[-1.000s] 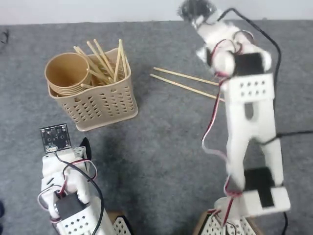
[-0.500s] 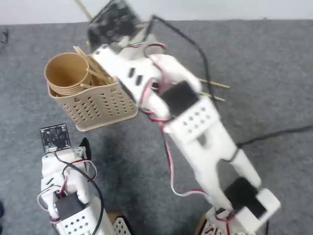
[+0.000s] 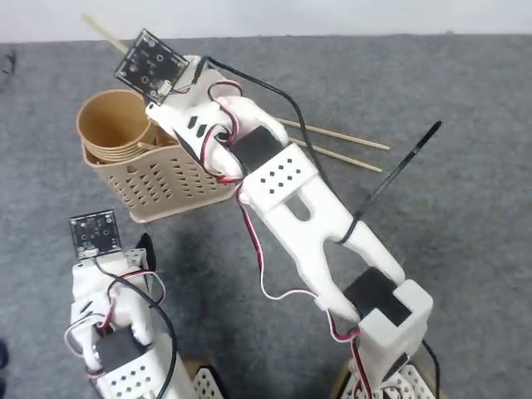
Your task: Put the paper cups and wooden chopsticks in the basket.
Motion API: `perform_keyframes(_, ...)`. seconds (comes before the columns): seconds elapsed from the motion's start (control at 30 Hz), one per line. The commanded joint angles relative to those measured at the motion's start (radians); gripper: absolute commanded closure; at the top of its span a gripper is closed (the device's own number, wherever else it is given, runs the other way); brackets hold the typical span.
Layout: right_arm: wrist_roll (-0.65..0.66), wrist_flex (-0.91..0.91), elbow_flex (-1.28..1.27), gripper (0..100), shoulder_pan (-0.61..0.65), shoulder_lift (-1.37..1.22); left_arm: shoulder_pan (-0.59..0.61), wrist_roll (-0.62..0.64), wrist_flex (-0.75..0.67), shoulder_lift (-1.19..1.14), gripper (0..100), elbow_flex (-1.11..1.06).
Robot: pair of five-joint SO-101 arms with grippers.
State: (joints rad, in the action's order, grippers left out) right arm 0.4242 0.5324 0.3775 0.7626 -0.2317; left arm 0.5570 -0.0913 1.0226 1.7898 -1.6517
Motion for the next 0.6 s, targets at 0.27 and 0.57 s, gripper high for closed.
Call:
perform_keyframes(0.27, 0.02, 0.159, 0.051, 81.1, -0.001, 0.113, -0.005, -0.011, -0.014, 0.011, 76, 0.004)
perform_keyframes(0.57, 0.02, 0.228, 0.054, 86.3, -0.122, 0.239, -0.005, -0.011, -0.012, 0.011, 76, 0.004)
